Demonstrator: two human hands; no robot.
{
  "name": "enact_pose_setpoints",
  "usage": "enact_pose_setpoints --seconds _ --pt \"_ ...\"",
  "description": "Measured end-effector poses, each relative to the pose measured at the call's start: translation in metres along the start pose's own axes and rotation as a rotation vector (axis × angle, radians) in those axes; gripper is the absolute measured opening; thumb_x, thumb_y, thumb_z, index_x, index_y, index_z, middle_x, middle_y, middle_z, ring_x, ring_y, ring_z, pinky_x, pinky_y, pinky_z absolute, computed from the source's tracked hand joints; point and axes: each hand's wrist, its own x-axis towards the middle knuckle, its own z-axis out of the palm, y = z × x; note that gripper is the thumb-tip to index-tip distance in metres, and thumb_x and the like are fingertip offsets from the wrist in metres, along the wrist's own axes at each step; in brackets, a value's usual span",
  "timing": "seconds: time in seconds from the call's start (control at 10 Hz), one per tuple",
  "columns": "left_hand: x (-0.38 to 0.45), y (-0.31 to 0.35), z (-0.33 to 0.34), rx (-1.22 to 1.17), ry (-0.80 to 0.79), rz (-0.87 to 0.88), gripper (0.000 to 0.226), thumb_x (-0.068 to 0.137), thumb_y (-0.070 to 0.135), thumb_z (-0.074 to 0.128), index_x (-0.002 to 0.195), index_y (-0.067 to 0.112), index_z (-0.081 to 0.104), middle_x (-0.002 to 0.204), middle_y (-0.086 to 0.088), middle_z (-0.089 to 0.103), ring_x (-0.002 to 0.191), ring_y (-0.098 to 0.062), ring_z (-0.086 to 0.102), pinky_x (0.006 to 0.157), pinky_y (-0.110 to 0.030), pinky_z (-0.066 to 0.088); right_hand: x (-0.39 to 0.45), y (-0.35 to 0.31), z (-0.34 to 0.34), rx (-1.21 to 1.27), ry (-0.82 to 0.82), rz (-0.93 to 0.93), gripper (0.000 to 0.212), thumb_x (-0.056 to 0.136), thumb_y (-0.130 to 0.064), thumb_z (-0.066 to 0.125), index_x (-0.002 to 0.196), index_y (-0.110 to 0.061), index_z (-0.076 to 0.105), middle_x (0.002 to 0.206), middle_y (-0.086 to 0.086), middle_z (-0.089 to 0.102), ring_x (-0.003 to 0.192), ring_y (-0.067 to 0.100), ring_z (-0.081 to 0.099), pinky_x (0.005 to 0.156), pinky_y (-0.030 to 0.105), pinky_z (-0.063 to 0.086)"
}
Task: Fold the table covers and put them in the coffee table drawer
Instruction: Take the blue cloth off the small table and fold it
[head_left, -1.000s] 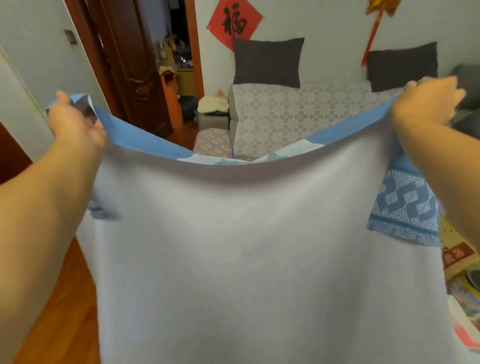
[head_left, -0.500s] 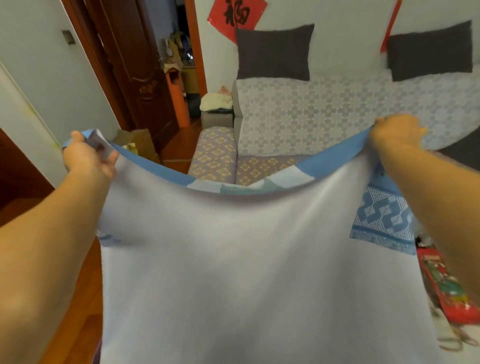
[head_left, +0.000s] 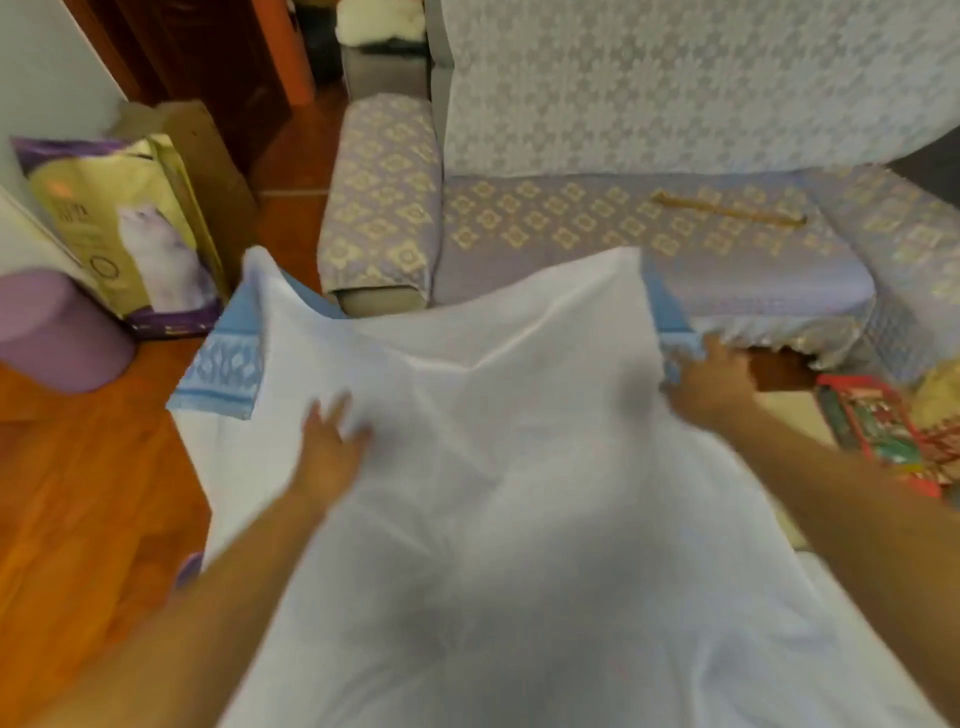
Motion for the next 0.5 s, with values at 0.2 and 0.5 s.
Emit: enact_pose_setpoints --seconds 0.2,0.5 --pt "-0.184 -0.187 0.101 0.252 -0.526 -0.232 0.095 0.070 0.061 0.046 0.081 0.081 -0.045 0.160 -0.001 0.026 0.152 -0.021 0.027 0.114 -0.015 0.016 -0.195 0.045 0.210 0.050 -0.600 -0.037 0.054 0.096 -0.056 0.031 0.114 -0.030 0.075 0.127 0.016 0.064 0.110 0.045 0.066 0.086 0.061 0.056" --pt "-0.222 -0.191 0.103 0.565 -0.574 -0.254 0.056 0.101 0.025 0.056 0.154 0.019 0.040 0.161 -0.011 0.035 0.148 -0.023 0.035 0.119 -0.028 0.026 -0.315 0.192 0.230 0.197 -0.592 0.474 0.046 0.100 -0.038 0.044 0.140 -0.016 0.050 0.139 0.007 0.057 0.127 0.024 0.054 0.099 0.027 0.044"
